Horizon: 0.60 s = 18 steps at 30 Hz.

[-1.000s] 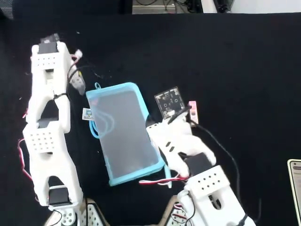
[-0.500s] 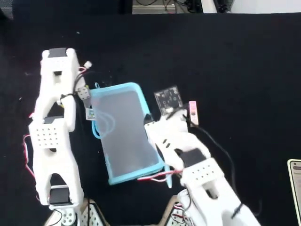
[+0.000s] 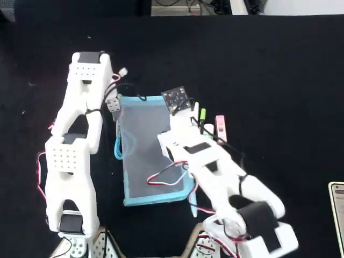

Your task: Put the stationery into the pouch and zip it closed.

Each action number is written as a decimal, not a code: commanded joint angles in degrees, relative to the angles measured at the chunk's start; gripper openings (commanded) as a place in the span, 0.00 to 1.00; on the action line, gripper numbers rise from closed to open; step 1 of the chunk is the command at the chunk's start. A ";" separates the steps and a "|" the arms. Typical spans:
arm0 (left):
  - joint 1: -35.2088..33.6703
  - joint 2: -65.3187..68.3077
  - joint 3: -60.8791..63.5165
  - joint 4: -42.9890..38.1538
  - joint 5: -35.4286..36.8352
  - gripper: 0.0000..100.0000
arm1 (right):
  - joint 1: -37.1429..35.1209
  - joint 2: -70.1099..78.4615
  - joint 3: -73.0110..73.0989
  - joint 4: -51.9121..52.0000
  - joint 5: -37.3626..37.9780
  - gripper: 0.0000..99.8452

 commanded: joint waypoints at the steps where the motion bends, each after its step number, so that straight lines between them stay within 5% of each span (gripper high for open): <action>1: 6.20 -6.95 -0.57 0.18 -4.22 0.16 | -1.23 1.10 -3.03 -0.97 -0.44 0.24; 7: 7.43 -9.93 -0.92 -0.09 -5.01 0.16 | -3.43 0.84 -2.95 -0.97 -0.44 0.24; 18: -6.37 -9.93 -1.01 -5.01 -5.19 0.16 | 1.23 -12.62 2.95 -1.41 -8.09 0.24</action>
